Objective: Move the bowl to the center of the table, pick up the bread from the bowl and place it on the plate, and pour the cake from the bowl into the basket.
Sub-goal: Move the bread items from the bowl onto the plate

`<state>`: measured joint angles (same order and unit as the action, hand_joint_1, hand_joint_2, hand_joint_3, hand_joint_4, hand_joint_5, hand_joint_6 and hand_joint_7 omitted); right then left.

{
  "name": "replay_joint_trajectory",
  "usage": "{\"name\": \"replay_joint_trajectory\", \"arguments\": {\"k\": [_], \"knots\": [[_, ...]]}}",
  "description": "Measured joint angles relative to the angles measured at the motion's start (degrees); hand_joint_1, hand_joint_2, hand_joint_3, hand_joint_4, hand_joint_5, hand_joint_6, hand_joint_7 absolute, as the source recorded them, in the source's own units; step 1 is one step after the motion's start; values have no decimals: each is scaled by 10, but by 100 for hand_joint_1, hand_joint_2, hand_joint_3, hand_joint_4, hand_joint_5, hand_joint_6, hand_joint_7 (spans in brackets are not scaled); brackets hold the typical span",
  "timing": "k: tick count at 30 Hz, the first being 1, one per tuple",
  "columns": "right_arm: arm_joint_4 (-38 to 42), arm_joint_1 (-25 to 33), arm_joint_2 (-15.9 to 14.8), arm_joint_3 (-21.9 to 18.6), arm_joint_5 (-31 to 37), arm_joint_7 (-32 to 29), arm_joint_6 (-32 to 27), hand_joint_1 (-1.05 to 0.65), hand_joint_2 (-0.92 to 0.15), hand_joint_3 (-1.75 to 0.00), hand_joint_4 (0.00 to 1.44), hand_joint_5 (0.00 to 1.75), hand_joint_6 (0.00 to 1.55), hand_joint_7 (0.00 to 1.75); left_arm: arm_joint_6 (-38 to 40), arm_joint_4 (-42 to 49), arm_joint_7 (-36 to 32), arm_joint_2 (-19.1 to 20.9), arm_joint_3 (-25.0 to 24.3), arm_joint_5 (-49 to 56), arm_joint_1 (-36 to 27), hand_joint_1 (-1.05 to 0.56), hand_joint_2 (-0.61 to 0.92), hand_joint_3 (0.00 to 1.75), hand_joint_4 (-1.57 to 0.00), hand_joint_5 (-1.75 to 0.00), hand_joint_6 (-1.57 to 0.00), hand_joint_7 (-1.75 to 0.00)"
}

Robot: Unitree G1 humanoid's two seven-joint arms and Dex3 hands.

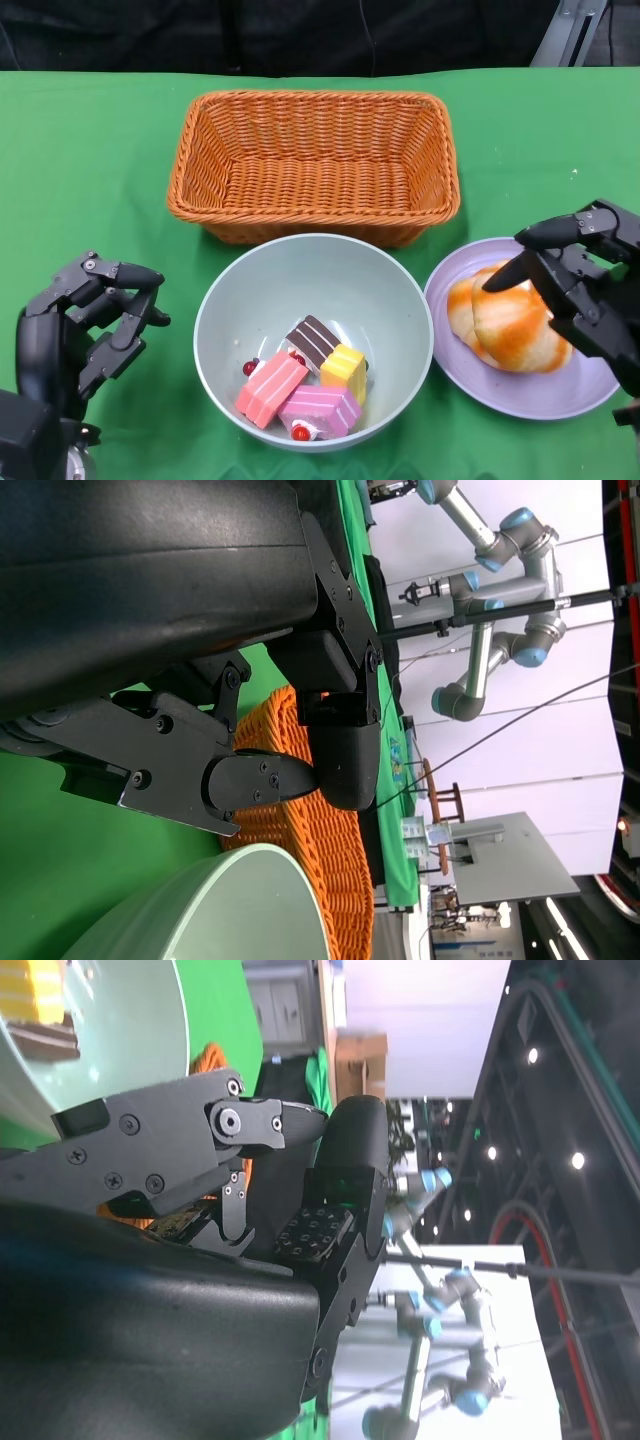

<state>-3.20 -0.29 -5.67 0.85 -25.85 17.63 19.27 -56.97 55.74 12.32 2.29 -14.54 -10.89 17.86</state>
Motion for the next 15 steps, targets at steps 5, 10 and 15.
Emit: {"name": "replay_joint_trajectory", "arguments": {"k": [5, 10, 15], "knots": [[-9, 13, 5, 7, 15, 20, -28, -14, -55, -85, 80, 139, 74, 113, 0, -1, 18, 6, 1, -6, 0, -16, 91, 36, -85, -133, -91, -99], [-13, 16, 13, 14, 25, 37, -38, -17, -54, -89, 79, 150, 72, 124, -5, -12, 49, 22, 9, -2, -2, -30, 92, 16, -91, -88, -102, -45], [-12, 16, 26, 19, 28, 40, -47, -16, -57, -86, 77, 151, 71, 122, -61, -54, 88, 74, 34, 25, -3, -40, 92, 9, -85, -46, -97, -8]]}}
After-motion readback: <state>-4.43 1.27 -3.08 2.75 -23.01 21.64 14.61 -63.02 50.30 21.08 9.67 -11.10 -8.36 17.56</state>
